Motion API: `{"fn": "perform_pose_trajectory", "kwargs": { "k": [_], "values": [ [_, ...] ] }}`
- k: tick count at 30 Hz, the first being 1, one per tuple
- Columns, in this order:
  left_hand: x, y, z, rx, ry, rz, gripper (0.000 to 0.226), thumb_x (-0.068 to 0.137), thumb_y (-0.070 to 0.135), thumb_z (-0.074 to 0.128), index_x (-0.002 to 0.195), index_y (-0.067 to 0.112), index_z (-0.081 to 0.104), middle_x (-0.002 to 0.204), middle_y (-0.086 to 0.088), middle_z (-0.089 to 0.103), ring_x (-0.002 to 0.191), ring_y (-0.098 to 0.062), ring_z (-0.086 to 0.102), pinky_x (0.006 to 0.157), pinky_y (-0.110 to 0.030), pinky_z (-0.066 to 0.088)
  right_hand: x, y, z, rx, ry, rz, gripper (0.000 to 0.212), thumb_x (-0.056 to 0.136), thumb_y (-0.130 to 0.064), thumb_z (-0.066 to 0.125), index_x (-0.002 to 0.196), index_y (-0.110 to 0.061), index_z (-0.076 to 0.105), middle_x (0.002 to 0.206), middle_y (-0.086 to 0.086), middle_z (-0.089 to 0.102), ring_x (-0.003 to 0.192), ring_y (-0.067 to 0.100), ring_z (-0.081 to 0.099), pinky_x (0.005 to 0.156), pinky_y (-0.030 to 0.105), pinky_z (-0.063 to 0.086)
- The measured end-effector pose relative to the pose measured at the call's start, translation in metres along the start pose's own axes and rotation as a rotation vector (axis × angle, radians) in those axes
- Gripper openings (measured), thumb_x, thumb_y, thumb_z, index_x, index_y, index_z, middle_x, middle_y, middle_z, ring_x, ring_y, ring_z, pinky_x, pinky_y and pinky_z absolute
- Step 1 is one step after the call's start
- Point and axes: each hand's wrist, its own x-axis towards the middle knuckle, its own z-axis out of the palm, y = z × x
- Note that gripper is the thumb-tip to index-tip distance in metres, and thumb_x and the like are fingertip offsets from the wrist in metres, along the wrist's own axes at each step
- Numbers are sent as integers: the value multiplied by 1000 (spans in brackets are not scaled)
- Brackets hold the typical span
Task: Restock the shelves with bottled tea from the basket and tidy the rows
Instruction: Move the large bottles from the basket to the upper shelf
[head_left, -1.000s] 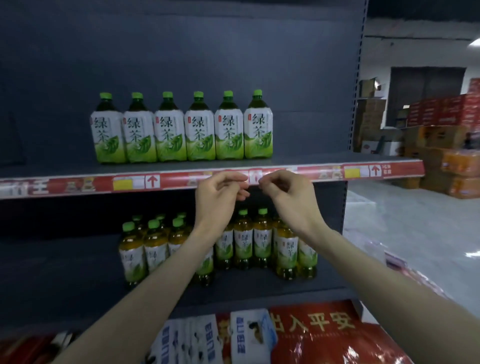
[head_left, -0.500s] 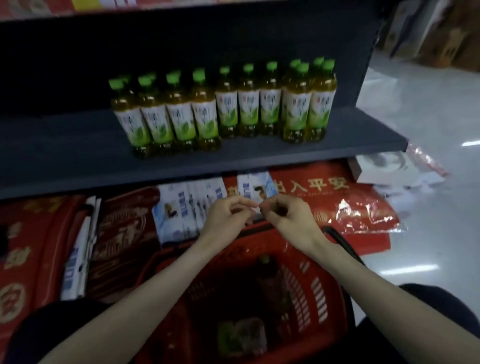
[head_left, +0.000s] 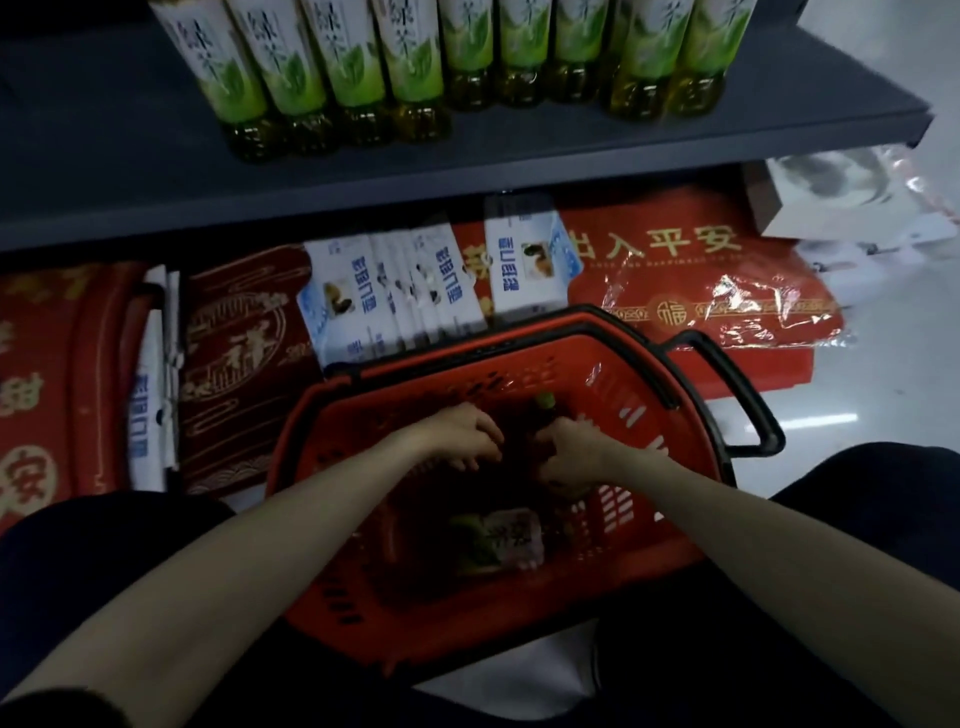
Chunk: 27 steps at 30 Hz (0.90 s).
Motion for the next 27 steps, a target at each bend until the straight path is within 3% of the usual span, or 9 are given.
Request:
{"fn": "perform_pose_trajectory", "kwargs": {
  "k": [3,6,9,13,17,20,22,27],
  "values": [
    [21,-13,15,189,-149,-86,59,90,25,79,145,16,59,122,-8,69,97,-20,66,71,-29,57,23,20,26,-65,-201,108,60,73,-32,53,127,-7,64,124,23,68,110,37,67,84,31,49],
    [41,-29,38,318,-200,-120,84,88,39,82,158,18,42,157,-10,47,137,-28,53,104,-34,49,41,46,48,-111,-344,262,45,84,-34,60,119,-8,67,119,16,72,96,29,71,84,39,60],
    [55,-48,61,326,-304,-134,105,87,47,81,165,14,20,170,-10,25,153,-31,32,122,-36,36,59,70,72,-126,-405,349,42,90,-37,61,121,-10,68,117,12,72,97,29,73,88,46,63],
    [68,-74,87,342,-353,-141,96,88,45,81,163,15,28,165,-11,36,147,-30,41,117,-35,41,71,78,92,-195,-439,365,44,95,-35,52,131,-13,62,131,14,65,111,31,65,100,45,55],
    [81,-92,105,277,-350,-135,73,95,43,71,156,15,41,155,-11,50,137,-29,53,101,-28,45,83,76,98,-208,-526,422,36,99,-24,53,132,-9,60,129,14,63,108,31,64,92,42,57],
    [90,-99,111,216,-338,-176,67,101,43,60,159,17,39,160,-11,45,142,-30,50,109,-30,42,92,84,106,-174,-549,438,35,95,-23,57,127,-10,62,125,12,64,109,31,64,97,44,57],
    [95,-104,114,206,-350,-204,69,100,46,59,160,18,37,161,-11,43,143,-31,48,112,-31,42,97,91,115,-175,-545,440,47,93,-30,60,137,-15,59,134,11,62,114,31,62,104,47,53],
    [104,-112,108,234,-446,-229,78,98,52,60,163,20,31,165,-9,37,147,-29,43,117,-33,40,99,93,122,-206,-571,416,49,101,-29,54,149,-21,49,145,9,55,115,29,57,106,46,50]
  ]
}}
